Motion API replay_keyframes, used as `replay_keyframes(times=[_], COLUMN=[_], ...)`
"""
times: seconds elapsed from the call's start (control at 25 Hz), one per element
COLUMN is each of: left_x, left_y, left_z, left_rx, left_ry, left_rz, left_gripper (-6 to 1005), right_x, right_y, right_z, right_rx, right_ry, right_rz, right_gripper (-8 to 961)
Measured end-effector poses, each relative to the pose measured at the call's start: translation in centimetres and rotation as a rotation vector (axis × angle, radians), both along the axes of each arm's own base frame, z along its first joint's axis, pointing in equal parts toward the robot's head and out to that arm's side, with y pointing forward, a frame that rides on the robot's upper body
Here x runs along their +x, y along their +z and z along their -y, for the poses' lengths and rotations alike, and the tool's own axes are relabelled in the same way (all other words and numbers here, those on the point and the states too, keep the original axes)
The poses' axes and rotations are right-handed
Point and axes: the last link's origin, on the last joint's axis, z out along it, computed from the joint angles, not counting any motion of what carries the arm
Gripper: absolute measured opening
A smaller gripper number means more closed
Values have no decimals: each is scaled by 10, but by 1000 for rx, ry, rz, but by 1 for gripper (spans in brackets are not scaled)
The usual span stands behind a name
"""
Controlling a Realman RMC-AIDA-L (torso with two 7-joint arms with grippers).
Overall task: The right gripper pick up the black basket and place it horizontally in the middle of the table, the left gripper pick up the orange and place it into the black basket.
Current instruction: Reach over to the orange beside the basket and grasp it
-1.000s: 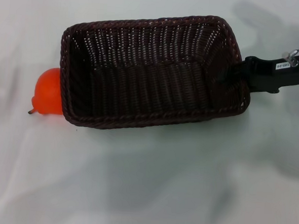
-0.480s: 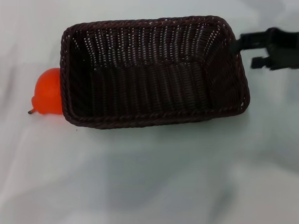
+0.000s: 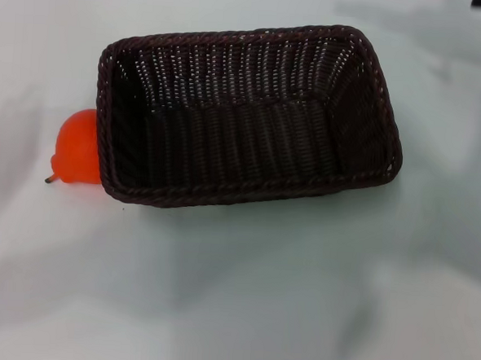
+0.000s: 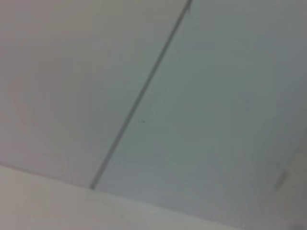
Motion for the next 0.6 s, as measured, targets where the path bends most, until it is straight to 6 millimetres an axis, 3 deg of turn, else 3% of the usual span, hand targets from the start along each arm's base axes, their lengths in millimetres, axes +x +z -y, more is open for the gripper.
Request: replay_keyframes(times=[0.12,0.28,0.6], left_x=[3,6,11], left_y=[15,20,-3], left_z=[-6,-12,-32], left_rx=[-169,-313,-435], left_ry=[-44,-95,-125], left_rz=[-4,-81,-249], left_gripper=[902,902,902], right_x=[2,13,46], right_y=[2,2,-23], right_z=[-6,-9,2], right_rx=[109,264,473], right_ry=[125,279,418], right_rz=[-35,-135,-202], right_gripper=[856,855,853])
